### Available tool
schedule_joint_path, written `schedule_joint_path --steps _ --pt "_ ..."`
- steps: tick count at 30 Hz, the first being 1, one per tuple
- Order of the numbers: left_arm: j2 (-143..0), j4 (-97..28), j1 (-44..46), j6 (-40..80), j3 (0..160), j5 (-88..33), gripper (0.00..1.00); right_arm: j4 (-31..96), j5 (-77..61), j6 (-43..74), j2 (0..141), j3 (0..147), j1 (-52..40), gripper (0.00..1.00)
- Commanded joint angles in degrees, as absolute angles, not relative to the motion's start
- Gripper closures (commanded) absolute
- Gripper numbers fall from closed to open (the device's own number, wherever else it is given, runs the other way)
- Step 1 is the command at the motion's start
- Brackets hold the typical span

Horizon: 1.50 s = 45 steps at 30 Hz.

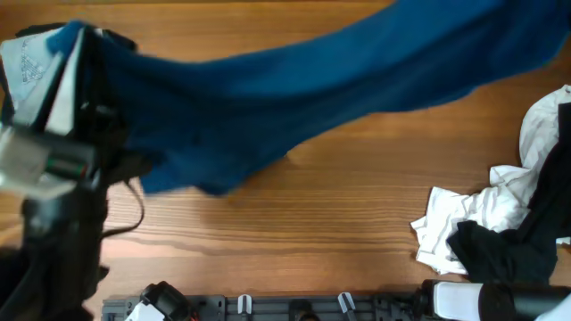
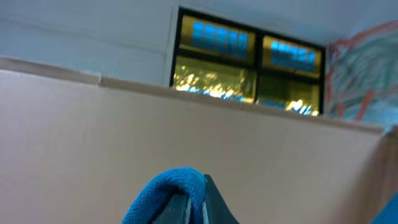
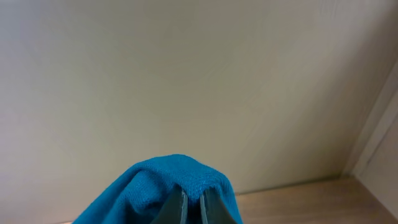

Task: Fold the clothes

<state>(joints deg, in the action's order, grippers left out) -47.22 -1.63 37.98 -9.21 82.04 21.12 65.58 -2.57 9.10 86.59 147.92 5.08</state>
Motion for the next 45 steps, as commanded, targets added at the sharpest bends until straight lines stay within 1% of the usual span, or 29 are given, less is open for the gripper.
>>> schedule_joint_path --steps 1,7,11,16,18,22,23,24,26,31,33,36,38,40,43,45 --pt "-46.0 -0.8 40.6 -10.4 82.8 21.0 0.96 65.3 -4.3 8.6 84.6 149.3 5.3 0.96" --pt "-48.6 2.5 40.6 -13.4 82.8 23.6 0.96 68.6 -5.3 9.2 86.1 149.3 5.3 0.96" --pt "-53.0 4.8 40.4 -15.7 82.8 32.0 0.96 71.1 -6.1 10.4 89.6 149.3 5.3 0.96" --pt "-63.8 5.0 35.3 -16.1 82.8 35.0 0.96 75.2 -11.9 10.9 98.0 149.3 5.3 0.96" --pt "-68.7 6.9 33.2 -16.1 82.8 35.0 0.96 75.3 -12.4 10.5 101.1 149.3 5.3 0.96" --pt "-80.8 26.1 27.9 -16.4 82.8 35.2 0.96 69.1 -12.6 10.7 106.3 149.3 5.3 0.96" --pt "-83.9 33.0 26.5 -16.5 82.8 35.9 0.96 67.5 -12.6 10.7 106.8 149.3 5.3 0.96" --pt "-87.3 40.5 25.4 -18.8 82.8 36.3 0.96 65.2 -12.5 10.7 107.2 149.3 5.3 0.96" --pt "-90.6 46.5 25.2 -23.9 83.0 36.3 0.96 61.7 -11.2 10.9 107.2 149.3 5.3 0.96" --pt "-93.0 47.8 24.6 -32.7 83.0 35.4 0.96 57.0 -7.7 10.4 107.2 149.3 5.3 0.96" --pt "-92.9 49.8 23.5 -33.0 83.0 35.5 0.96 56.8 -7.8 10.5 107.2 149.3 5.3 0.96" --pt "-92.6 49.6 23.0 -34.3 83.4 35.5 0.96 57.5 -7.9 10.3 107.2 149.3 4.6 0.96" --pt "-92.6 46.3 23.2 -34.3 83.4 36.6 0.96 58.2 -7.9 10.3 107.2 149.3 4.3 0.96" --pt "-92.6 39.9 24.6 -34.3 83.4 39.7 0.96 59.3 -7.9 10.1 107.2 149.3 3.7 0.96" --pt "-92.3 32.9 28.2 -34.3 83.4 45.9 0.96 61.2 -7.9 9.1 107.2 149.3 3.2 0.96" --pt "-91.5 29.0 31.4 -34.3 83.4 47.6 0.96 62.5 -7.9 9.1 107.2 149.3 3.2 0.96"
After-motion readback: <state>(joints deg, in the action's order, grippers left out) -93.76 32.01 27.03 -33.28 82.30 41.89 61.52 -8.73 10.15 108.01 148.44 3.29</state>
